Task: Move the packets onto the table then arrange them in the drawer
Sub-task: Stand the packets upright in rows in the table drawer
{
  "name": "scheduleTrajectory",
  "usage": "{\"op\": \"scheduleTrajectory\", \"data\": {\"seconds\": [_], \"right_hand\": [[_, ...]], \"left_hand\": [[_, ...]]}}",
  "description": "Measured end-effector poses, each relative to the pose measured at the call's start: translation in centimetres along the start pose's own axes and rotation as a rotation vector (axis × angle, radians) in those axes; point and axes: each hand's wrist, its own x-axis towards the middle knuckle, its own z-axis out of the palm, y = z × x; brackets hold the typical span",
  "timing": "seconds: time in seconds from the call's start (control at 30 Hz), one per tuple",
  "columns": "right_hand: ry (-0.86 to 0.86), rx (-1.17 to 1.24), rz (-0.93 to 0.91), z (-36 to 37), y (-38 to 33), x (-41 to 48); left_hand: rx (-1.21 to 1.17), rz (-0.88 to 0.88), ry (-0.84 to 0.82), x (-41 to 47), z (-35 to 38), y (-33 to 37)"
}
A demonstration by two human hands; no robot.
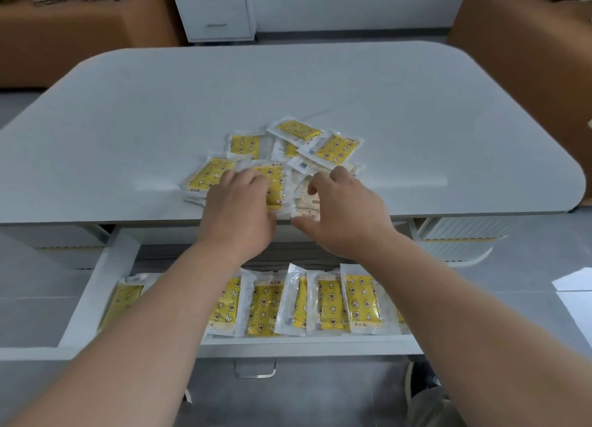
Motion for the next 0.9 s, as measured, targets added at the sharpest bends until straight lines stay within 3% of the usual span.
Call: {"op": "scheduleTrajectory", "data": {"seconds": [0.17, 0.43, 0.63, 0.77, 0.9], "right_hand": [[-0.093, -0.298, -0.067, 1.8, -0.5, -0.4], [0.106, -0.163, -0.148, 1.7, 0.4, -0.8], [0.359, 0.253, -0.009, -0.9, 1.7, -0.3], [0.331, 0.721, 0.256, -3.0, 2.5, 0.1], [0.278, 0.967, 0.322, -3.1, 3.3, 0.1]], "left_hand": [[0.066, 0.023, -0.090, -0.2, 0.9, -0.3], [0.037, 0.022, -0.153, -0.5, 1.2, 0.0], [-0.117, 0.002, 0.040, -0.2, 2.3, -0.3], [-0.170, -0.008, 0.100, -0.1, 2.7, 0.1], [-0.200, -0.043, 0.114, -0.2, 2.5, 0.7]]}}
